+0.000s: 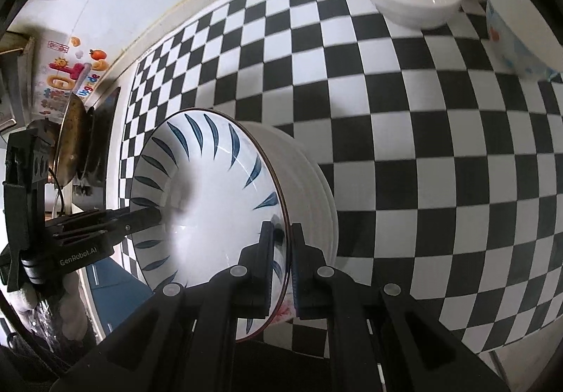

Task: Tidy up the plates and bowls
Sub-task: 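Lift the blue-striped plate with both tools onto the white plate stack, then carry the three-plate stack with both tools and lower it onto the cloth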

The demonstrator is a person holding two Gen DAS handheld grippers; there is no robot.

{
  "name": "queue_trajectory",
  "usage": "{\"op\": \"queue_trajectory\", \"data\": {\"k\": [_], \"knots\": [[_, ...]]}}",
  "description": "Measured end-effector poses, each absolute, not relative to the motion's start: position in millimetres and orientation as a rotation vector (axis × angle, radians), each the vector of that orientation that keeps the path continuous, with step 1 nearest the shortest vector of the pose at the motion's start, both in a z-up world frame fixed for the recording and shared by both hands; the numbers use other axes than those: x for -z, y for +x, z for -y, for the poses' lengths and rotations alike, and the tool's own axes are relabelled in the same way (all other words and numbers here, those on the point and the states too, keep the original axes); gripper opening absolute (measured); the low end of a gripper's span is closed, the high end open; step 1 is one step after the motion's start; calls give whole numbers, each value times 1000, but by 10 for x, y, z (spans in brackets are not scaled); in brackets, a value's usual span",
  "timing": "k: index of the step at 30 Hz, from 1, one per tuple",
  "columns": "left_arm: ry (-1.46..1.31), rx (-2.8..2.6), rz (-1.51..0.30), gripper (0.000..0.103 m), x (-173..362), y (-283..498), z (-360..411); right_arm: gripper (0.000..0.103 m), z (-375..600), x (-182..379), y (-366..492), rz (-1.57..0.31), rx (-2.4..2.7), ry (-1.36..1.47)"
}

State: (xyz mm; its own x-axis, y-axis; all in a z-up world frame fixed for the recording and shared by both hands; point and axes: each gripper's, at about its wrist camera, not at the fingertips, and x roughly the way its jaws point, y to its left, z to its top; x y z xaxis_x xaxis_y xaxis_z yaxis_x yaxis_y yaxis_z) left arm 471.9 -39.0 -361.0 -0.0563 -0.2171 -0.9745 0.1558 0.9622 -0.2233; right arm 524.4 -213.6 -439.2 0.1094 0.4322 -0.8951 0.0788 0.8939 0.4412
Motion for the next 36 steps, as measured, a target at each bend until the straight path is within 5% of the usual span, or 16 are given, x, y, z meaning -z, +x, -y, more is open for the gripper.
{"op": "queue_trajectory", "data": {"k": [36], "knots": [[77,188,-1658,21,4056,4520,647,12,1732,4671,5210,-1478,-111,280]]}}
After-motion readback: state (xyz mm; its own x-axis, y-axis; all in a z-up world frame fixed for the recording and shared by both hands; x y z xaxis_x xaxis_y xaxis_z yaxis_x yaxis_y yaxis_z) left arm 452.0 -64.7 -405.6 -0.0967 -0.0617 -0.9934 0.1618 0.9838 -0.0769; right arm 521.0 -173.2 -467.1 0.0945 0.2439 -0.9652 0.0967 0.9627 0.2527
